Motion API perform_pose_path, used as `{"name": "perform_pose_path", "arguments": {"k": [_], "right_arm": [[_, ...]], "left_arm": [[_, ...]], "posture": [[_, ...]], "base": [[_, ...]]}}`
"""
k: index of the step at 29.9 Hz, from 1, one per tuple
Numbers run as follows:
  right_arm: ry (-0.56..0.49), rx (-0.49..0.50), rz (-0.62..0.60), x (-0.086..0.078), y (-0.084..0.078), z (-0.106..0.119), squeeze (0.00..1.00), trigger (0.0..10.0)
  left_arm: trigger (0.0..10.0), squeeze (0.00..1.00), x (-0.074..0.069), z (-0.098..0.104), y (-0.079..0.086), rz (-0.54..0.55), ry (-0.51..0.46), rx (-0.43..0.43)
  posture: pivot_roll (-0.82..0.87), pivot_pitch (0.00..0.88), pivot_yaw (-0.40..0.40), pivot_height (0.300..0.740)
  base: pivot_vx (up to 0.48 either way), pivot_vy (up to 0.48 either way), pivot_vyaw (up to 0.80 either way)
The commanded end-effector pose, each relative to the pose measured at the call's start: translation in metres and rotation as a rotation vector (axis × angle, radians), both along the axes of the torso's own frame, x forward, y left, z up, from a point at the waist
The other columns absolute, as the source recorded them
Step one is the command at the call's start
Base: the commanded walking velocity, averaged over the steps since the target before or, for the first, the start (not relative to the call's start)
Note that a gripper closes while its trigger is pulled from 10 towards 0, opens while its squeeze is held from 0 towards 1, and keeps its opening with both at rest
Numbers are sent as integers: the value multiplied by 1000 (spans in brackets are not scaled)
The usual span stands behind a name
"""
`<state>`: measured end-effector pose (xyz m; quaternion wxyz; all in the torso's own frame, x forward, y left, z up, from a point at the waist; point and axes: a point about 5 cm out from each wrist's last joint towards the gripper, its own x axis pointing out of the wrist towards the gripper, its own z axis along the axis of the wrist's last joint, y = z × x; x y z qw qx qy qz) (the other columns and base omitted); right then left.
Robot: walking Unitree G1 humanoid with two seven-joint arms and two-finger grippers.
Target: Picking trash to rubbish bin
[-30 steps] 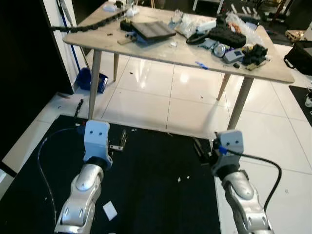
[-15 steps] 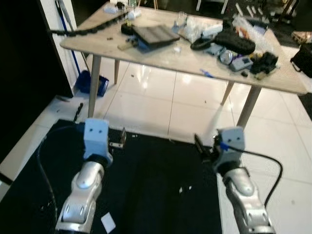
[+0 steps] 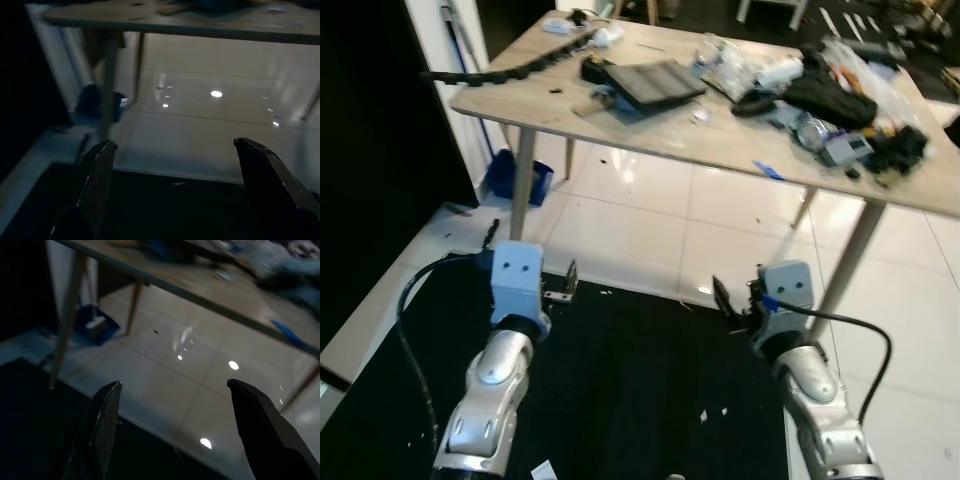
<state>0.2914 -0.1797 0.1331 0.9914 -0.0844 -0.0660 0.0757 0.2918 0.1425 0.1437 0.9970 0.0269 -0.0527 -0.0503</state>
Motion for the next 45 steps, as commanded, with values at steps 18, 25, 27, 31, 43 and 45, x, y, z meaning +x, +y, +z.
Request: {"name": "perform_pose_path", "arguments": {"k": [18,25,27,31,43,45], "right_arm": [[-18,41,14,1,2,4,0,10000],[-48,22,43,3,5,13,0,10000],[-56,19,45,4,5,15,0,10000],[-69,25,30,7,2,19,0,10000],[-134,-92,35,14,-4,39,0,10000],[-150,-121,37,17,-6,44,0,10000]], "left_arm": [[10000,0,-2,-8,4,18,28,11],[10000,0,-2,-8,3,15,28,10],[10000,0,-2,-8,3,15,29,10],[10000,0,-2,-8,2,16,27,8],[10000,0,-1,-7,2,11,25,8],[10000,0,-1,-7,2,9,22,9]], "posture": [[-6,178,-60,740],[-8,179,-61,740],[-8,179,-61,740],[-5,183,-63,740],[-8,171,-61,740],[-9,165,-62,740]], "base": [[356,0,44],[357,0,0],[358,0,0],[357,0,0],[356,0,-354],[354,0,0]]}}
